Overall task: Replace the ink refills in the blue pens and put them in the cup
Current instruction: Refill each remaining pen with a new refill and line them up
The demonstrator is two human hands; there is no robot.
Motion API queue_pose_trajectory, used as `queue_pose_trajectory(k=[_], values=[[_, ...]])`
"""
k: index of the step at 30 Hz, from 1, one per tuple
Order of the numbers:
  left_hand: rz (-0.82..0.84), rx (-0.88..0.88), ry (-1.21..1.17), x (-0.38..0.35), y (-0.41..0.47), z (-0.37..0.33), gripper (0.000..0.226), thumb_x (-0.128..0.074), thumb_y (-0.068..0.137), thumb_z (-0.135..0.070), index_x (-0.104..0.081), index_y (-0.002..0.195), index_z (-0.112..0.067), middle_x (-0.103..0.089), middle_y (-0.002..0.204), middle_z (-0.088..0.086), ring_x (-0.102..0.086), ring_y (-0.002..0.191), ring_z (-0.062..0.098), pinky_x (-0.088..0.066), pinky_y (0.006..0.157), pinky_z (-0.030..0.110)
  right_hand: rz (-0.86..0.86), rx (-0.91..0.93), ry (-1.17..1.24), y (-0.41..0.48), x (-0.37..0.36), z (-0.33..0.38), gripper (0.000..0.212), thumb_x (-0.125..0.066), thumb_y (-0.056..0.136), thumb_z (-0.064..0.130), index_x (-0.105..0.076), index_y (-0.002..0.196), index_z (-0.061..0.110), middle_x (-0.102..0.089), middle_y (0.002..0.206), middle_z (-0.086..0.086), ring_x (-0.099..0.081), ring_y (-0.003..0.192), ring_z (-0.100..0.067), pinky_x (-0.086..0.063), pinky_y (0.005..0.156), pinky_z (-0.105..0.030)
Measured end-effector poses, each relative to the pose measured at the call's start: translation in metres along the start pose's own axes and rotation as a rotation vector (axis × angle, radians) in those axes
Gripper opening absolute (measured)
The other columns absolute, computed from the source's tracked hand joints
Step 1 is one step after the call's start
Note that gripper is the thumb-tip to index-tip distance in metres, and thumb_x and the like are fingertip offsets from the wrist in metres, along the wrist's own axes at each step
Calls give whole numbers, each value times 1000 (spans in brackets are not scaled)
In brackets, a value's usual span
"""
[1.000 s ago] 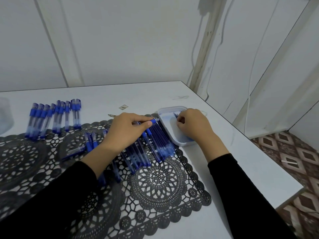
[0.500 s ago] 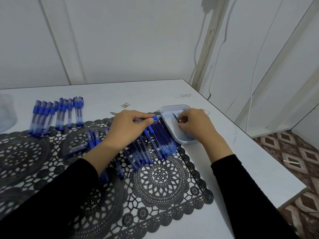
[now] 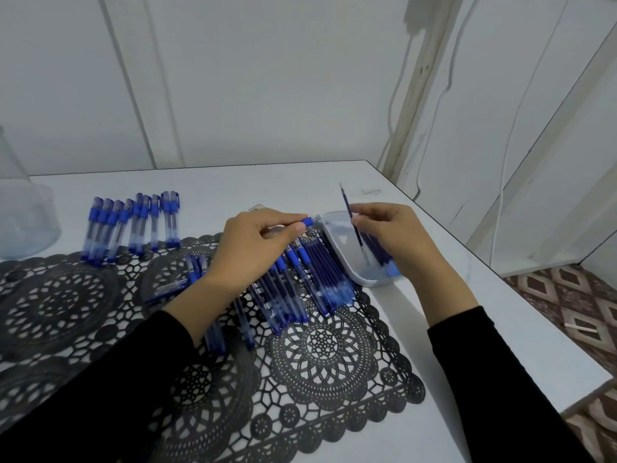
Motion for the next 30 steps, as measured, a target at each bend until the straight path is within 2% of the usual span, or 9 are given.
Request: queue_pose_trajectory(k=[2,6,9,13,16,19,21,26,30], values=[[-27,-22,-60,10,-4,-4,17,-71,90,-28,-76,103,-37,-74,95,-18,-68,78,11,-57,80,32,76,-2,127,-8,-10,12,18,-64,92,9,-74,103,19,-69,74,16,-55,61,4,-42,61,-12],[-79,-66,-121,35,-15,-3,20,-71,88,-21,-75,104,-33,-75,96,-15,-64,72,7,-56,75,29,170,-9,352,-24,-40,27,17,-60,94,8,-73,97,19,-62,87,7,-47,70,-6,-31,64,-24],[-106,-149,-26,60,-32,-1,20,-69,88,-20,-74,108,-26,-74,88,-14,-63,71,0,-49,66,16,181,-42,497,-35,-66,32,13,-60,93,6,-68,98,14,-62,93,3,-47,68,-8,-32,59,-24],[-178,-260,130,97,-59,4,24,-68,87,-25,-75,109,-18,-74,93,-10,-69,76,9,-55,67,19,163,-57,594,-51,-95,35,10,-61,92,5,-66,89,13,-66,86,5,-46,58,-4,-35,53,-22],[-217,-262,162,115,-74,10,26,-69,87,-23,-74,111,-17,-74,92,-8,-68,74,12,-55,67,22,157,-55,671,-61,-109,38,7,-63,92,7,-67,91,13,-60,80,3,-47,61,-6,-37,56,-23],[-244,-256,133,125,-80,17,25,-70,88,-20,-74,113,-16,-74,92,-5,-68,74,26,-55,69,37,146,-40,697,-67,-117,41,6,-64,91,8,-67,89,13,-58,82,-2,-46,63,-7,-38,58,-23],[-267,-255,111,128,-82,19,25,-70,88,-21,-74,113,-15,-74,91,-3,-68,74,30,-54,69,43,148,-34,698,-71,-120,44,6,-64,91,8,-67,90,13,-58,87,-4,-46,65,-7,-38,57,-22],[-266,-244,80,129,-83,22,26,-71,87,-20,-74,112,-12,-75,92,-3,-68,76,30,-54,70,44,151,-36,706,-74,-124,47,4,-65,90,10,-67,91,13,-59,91,-4,-47,64,-6,-39,59,-22],[-266,-229,59,129,-83,23,27,-70,87,-24,-74,111,-15,-74,93,-4,-66,74,29,-54,67,44,165,-42,720,-75,-125,49,5,-67,89,10,-67,88,15,-59,93,-5,-47,64,-6,-38,60,-23]])
Point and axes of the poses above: each hand's wrist, its own y-axis towards the middle knuckle, its own x-axis out of the back of the hand, z = x × y, the point moved 7 cm from there along y, towards the middle knuckle
